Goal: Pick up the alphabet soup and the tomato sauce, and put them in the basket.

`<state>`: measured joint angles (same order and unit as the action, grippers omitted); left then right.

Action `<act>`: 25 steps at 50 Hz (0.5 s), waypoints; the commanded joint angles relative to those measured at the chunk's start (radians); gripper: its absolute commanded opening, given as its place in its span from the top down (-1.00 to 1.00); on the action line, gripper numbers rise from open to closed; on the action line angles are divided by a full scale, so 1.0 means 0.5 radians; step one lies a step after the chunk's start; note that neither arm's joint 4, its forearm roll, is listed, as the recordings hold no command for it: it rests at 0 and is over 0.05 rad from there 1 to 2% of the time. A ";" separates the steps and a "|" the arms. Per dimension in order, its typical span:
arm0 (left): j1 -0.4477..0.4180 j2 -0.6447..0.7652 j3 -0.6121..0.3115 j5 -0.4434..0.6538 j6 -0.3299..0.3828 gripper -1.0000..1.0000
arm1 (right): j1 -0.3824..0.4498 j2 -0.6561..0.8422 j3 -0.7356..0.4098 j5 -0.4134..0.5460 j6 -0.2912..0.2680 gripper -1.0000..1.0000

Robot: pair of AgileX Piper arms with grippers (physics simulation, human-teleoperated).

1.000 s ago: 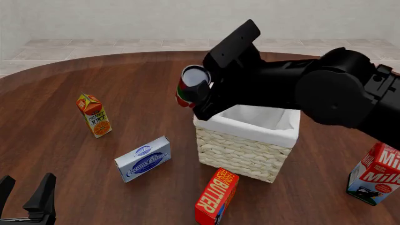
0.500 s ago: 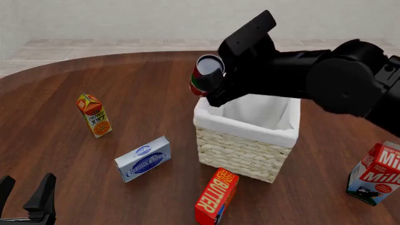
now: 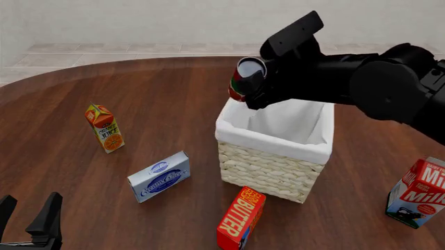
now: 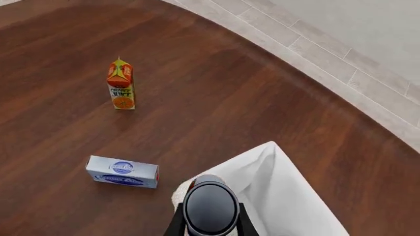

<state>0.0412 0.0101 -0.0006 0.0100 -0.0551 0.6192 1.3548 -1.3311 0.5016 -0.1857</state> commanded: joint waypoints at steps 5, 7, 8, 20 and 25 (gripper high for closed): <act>0.000 0.000 0.000 0.000 0.000 -1.00 | -0.125 -0.013 0.068 -0.027 0.040 1.00; 0.000 0.000 0.000 0.000 0.000 -1.00 | -0.144 -0.010 0.081 -0.032 0.038 1.00; 0.000 0.000 0.000 0.000 0.000 -1.00 | -0.151 -0.006 0.083 -0.035 0.036 1.00; 0.000 0.000 0.000 0.000 0.000 -1.00 | -0.262 0.037 0.122 -0.068 0.025 1.00; 0.000 0.000 0.000 0.000 0.000 -1.00 | -0.304 0.049 0.161 -0.088 0.014 1.00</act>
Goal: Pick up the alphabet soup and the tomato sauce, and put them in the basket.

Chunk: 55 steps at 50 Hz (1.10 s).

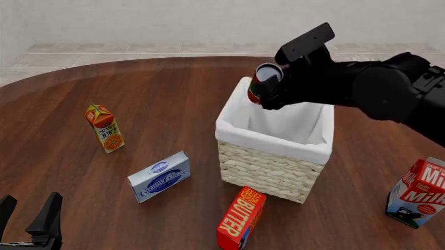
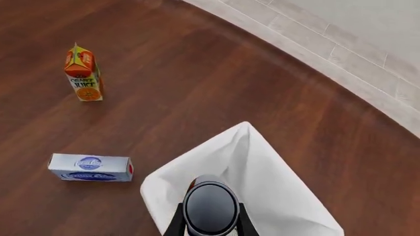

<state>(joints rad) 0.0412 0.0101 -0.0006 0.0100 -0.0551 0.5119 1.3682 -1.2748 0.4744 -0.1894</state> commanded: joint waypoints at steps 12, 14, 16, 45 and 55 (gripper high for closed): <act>0.000 0.000 0.000 0.000 0.000 -1.00 | -0.181 0.080 0.094 -0.077 -0.016 1.00; 0.000 0.000 0.000 0.000 0.000 -1.00 | -0.183 0.089 0.102 -0.078 -0.024 1.00; 0.000 0.000 0.000 0.000 0.000 -1.00 | -0.186 0.100 0.114 -0.085 -0.041 1.00; 0.000 0.000 0.000 0.000 0.000 -1.00 | -0.227 0.275 0.145 -0.047 -0.085 1.00; 0.000 0.000 0.000 0.000 0.000 -1.00 | -0.252 0.321 0.140 -0.062 -0.112 1.00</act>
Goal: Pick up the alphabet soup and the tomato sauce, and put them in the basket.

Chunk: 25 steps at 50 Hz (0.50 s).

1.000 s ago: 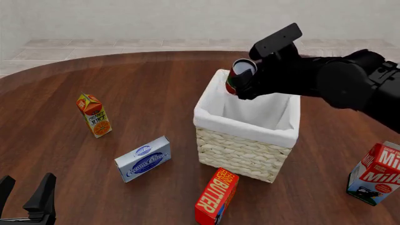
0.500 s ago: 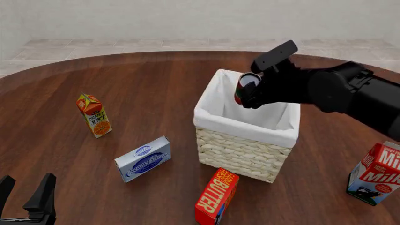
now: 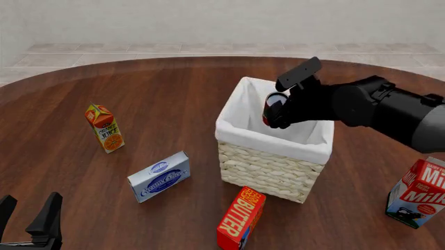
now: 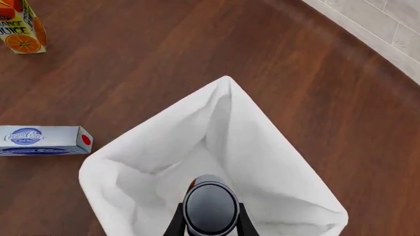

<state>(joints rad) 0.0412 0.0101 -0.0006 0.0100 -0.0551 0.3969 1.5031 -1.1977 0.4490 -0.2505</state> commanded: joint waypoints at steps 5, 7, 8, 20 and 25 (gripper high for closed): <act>0.000 0.000 0.000 0.000 0.000 -1.00 | -0.032 0.089 -0.030 -0.026 -0.002 1.00; 0.000 0.000 0.000 0.000 0.000 -1.00 | -0.033 0.106 -0.029 -0.037 -0.005 1.00; 0.000 0.000 0.000 0.000 0.000 -1.00 | -0.033 0.111 -0.028 -0.040 -0.005 1.00; 0.000 0.000 0.000 0.000 0.000 -1.00 | -0.016 0.169 -0.077 -0.052 -0.006 1.00; 0.000 0.000 0.000 0.000 0.000 -1.00 | -0.010 0.179 -0.071 -0.062 -0.013 1.00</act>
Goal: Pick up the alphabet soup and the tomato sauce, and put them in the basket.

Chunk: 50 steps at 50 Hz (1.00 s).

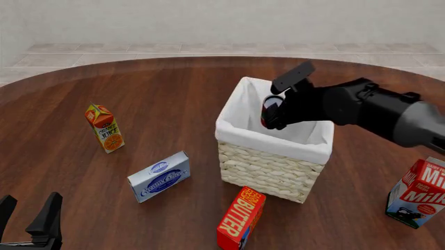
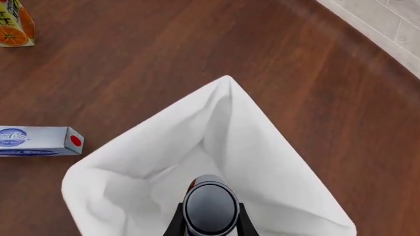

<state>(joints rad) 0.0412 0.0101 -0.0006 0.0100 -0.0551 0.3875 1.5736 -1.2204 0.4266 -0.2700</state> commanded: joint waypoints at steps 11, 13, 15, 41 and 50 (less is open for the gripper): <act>0.000 0.000 0.000 0.000 0.000 -1.00 | 0.024 0.084 -0.049 -0.031 0.020 1.00; 0.000 0.000 0.000 0.000 0.000 -1.00 | 0.026 0.095 -0.058 -0.033 0.018 1.00; 0.000 0.000 0.000 0.000 0.000 -1.00 | 0.026 0.103 -0.062 -0.035 0.019 1.00; 0.000 0.000 0.000 0.000 0.000 -1.00 | 0.023 0.200 -0.076 -0.083 0.006 1.00; 0.000 0.000 0.000 0.000 0.000 -1.00 | 0.019 0.219 -0.085 -0.095 0.009 1.00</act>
<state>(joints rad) 0.0412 0.0101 -0.0006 0.0100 -0.0551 0.3989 1.6729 -1.2545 0.3862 -0.2843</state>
